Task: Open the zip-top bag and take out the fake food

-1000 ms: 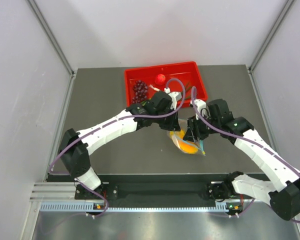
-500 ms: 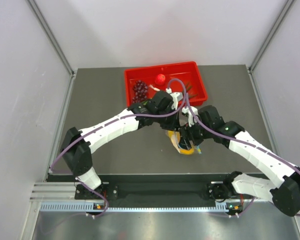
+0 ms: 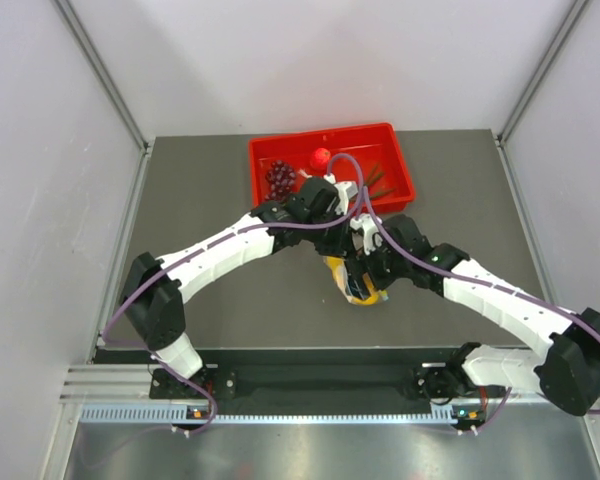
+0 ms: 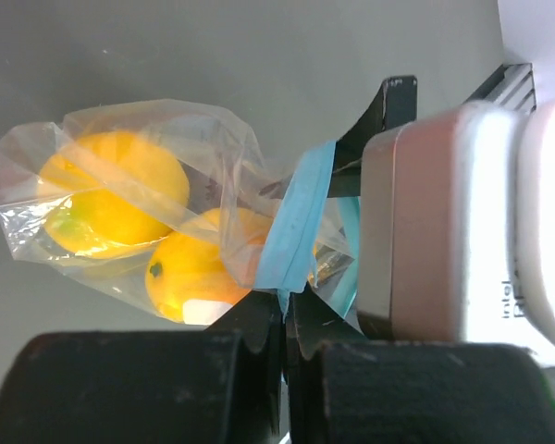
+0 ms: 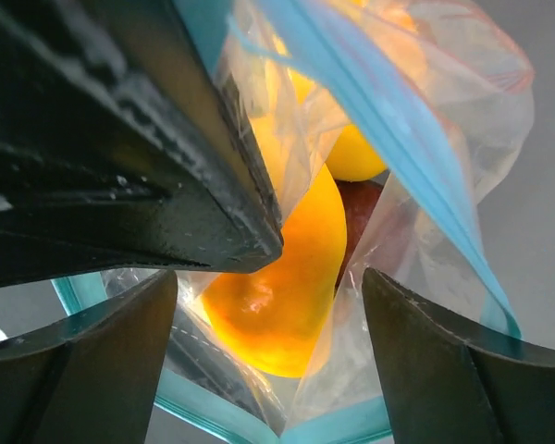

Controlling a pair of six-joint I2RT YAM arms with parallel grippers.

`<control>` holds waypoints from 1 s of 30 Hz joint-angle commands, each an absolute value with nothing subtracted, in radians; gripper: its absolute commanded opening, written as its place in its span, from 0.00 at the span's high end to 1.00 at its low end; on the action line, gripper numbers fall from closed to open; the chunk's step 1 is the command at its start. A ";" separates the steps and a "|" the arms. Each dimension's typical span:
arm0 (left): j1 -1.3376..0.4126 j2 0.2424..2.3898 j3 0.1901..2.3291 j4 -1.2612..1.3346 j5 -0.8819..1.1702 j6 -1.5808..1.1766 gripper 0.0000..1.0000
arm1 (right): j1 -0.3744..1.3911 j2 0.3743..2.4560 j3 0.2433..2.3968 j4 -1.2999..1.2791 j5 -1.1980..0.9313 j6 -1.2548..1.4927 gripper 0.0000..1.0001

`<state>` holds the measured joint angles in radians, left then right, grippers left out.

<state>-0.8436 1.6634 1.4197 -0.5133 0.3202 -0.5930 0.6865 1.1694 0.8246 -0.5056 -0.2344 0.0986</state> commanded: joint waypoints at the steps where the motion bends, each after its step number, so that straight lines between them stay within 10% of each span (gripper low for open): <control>1: -0.841 1.632 1.428 -0.387 0.397 -0.626 1.00 | 0.729 1.198 0.792 -0.470 -0.210 0.089 0.20; 11: -0.801 1.612 1.351 -0.313 0.449 -0.658 1.00 | 0.744 1.169 0.781 -0.391 -0.249 0.100 0.81; 14: -0.778 1.612 1.338 -0.328 0.446 -0.647 1.00 | 0.742 1.154 0.810 -0.414 -0.244 0.107 0.84; 18: -0.767 1.611 1.379 -0.464 0.352 -0.548 1.00 | 0.742 1.134 0.836 -0.449 -0.232 0.123 0.78; 23: -0.767 1.594 1.413 -0.580 0.290 -0.466 1.00 | 0.742 1.143 0.827 -0.430 -0.219 0.127 0.45; 30: -0.767 1.594 1.371 -0.494 0.443 -0.520 1.00 | 0.745 1.230 0.834 -0.348 -0.226 0.127 0.34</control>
<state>-0.7662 1.6279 1.3689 -0.5430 0.3721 -0.5121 0.7250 1.1893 0.7921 -0.4164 -0.2291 0.1322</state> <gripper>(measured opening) 0.013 0.656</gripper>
